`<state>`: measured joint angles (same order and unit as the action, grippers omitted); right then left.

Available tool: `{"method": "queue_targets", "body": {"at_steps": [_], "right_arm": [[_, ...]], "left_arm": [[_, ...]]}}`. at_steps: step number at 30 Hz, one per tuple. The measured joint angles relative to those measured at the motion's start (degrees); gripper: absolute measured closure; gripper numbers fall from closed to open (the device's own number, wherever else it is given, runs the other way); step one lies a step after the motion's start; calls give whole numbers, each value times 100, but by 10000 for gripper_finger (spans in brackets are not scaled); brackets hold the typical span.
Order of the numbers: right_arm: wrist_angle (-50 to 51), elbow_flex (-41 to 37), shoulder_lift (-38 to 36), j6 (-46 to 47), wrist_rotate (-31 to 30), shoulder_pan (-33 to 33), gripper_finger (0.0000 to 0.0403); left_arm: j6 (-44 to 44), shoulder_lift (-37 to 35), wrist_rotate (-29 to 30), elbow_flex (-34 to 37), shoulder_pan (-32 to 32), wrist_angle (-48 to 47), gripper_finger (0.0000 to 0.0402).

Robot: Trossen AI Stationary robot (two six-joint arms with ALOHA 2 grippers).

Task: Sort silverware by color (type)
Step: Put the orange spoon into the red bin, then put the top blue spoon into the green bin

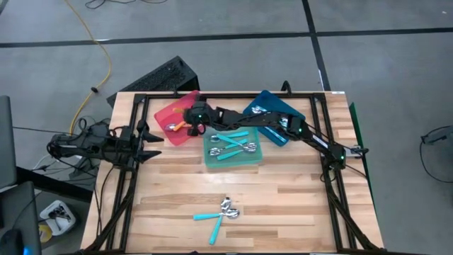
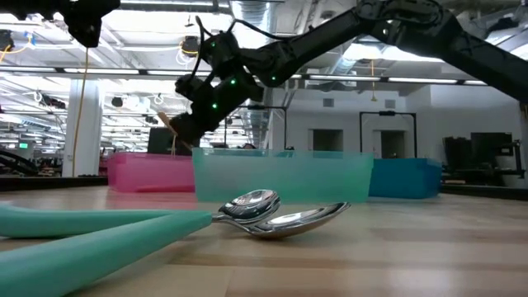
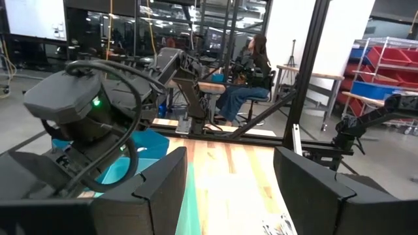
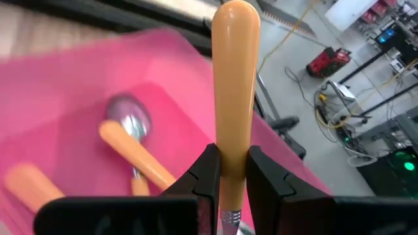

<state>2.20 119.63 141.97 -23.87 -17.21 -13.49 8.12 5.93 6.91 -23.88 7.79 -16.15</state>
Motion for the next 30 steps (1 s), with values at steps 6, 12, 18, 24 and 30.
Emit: {"method": "queue_targets", "body": {"at_steps": [6, 12, 18, 24, 30], "right_arm": [[159, 0, 4, -347, -22, -22, 330], [223, 0, 4, -361, -13, -1, 317], [382, 0, 4, -257, 35, -15, 247], [400, 0, 4, -149, 41, -16, 211], [573, -9, -132, -174, 57, 23, 183]], "left_arm": [[0, 0, -1, 0, 0, 0, 187], [-34, 0, 0, 0, 0, 1, 187], [-33, 0, 1, 2, -1, -43, 187], [-31, 0, 1, 4, -2, -135, 187], [20, 0, 1, 4, 0, -137, 187]]}}
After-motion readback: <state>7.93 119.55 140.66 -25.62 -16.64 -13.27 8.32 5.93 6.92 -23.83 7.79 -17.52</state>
